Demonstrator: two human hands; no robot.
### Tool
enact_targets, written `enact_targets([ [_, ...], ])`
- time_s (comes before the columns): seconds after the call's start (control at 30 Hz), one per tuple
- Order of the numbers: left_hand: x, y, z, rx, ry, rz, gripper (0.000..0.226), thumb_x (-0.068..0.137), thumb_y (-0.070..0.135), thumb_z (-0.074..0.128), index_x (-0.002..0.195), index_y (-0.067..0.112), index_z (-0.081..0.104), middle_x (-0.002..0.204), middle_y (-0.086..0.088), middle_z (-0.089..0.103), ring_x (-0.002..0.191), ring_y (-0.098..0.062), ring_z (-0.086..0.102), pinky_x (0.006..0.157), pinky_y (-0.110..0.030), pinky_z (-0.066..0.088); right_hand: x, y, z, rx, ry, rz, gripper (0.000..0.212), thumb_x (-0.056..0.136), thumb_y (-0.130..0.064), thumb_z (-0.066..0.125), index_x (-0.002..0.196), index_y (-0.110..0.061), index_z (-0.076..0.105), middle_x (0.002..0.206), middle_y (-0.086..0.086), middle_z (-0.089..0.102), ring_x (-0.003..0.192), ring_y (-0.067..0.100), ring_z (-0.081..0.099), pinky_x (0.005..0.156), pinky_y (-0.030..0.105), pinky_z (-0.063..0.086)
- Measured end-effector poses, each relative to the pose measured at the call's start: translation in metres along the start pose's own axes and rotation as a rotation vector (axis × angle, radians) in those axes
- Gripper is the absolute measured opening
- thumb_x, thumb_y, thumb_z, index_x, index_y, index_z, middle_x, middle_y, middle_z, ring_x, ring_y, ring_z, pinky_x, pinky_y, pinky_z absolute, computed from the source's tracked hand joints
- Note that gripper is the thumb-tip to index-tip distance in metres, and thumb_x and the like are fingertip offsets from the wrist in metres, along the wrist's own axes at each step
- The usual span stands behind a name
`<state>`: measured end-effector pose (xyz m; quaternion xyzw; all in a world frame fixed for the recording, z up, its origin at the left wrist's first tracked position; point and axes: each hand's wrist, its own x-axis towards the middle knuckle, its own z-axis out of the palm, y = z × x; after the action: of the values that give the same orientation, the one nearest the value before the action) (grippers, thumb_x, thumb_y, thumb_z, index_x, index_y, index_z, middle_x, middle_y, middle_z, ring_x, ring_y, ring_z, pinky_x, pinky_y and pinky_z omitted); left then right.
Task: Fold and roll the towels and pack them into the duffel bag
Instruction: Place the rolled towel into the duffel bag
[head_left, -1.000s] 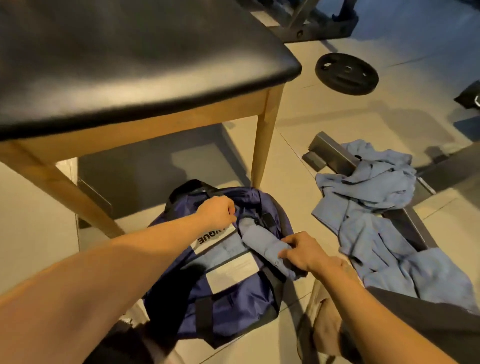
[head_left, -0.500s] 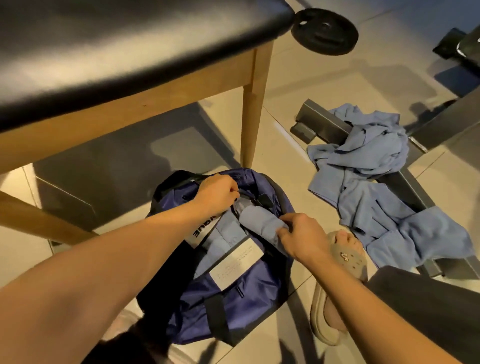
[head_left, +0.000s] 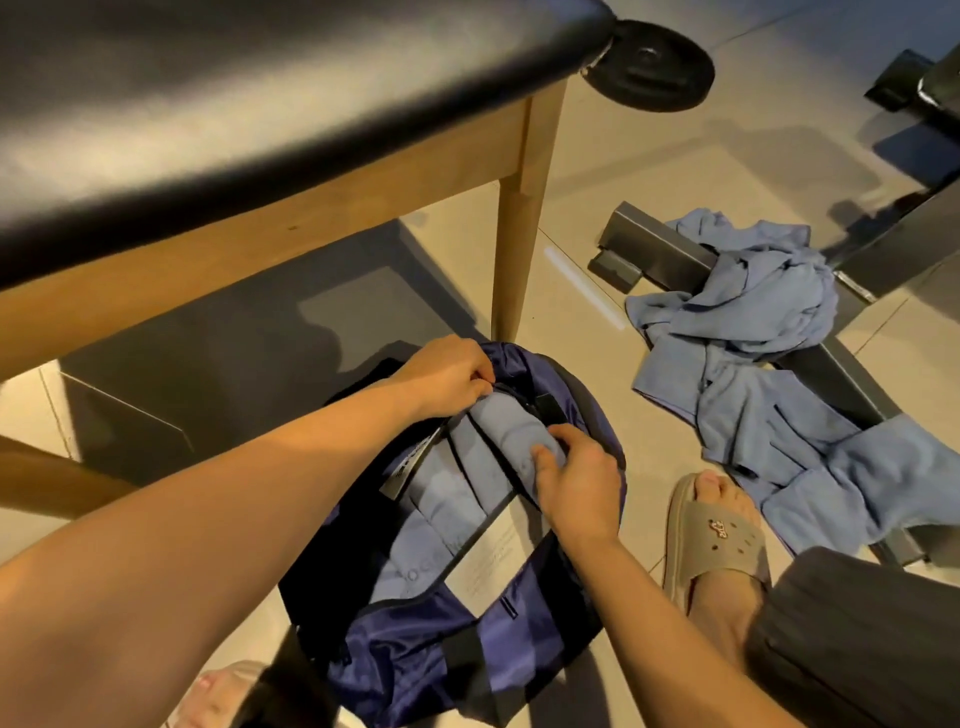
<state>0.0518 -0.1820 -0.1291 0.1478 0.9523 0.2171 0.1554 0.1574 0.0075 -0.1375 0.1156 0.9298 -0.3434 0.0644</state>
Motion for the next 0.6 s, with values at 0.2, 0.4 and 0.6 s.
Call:
enact_targets([
  [0.2,0.003,-0.004,0.005,-0.047,0.054,0.002,0.021,0.098,0.024,0.060,0.105,0.019,0.080,0.107,0.000,0.075,0.096,-0.023,0.065,0.084,-0.036,0.051,0.007,0.008,-0.001,-0.102,0.080,0.030,0.028,0.099,-0.023,0.061,0.126,-0.015,0.068,0.108,0.012,0.074,0.098,0.033,0.068,0.071,0.034,0.046],
  [0.4,0.010,-0.010,0.001,-0.087,0.057,0.006,0.018,0.097,0.023,0.064,0.101,0.019,0.081,0.103,0.002,0.076,0.094,-0.020,0.067,0.079,-0.027,0.042,-0.006,0.005,0.020,-0.138,-0.223,-0.021,0.026,0.100,-0.021,0.059,0.120,-0.009,0.071,0.108,0.011,0.075,0.103,0.031,0.069,0.089,0.042,0.055],
  [0.6,0.012,-0.012,-0.003,-0.071,0.036,0.042,0.018,0.095,0.022,0.066,0.104,0.021,0.081,0.105,0.004,0.077,0.093,-0.016,0.067,0.077,-0.022,0.038,-0.001,0.012,-0.002,-0.059,-0.115,-0.035,0.034,0.100,-0.024,0.062,0.132,-0.015,0.068,0.122,0.001,0.072,0.113,0.021,0.067,0.095,0.027,0.049],
])
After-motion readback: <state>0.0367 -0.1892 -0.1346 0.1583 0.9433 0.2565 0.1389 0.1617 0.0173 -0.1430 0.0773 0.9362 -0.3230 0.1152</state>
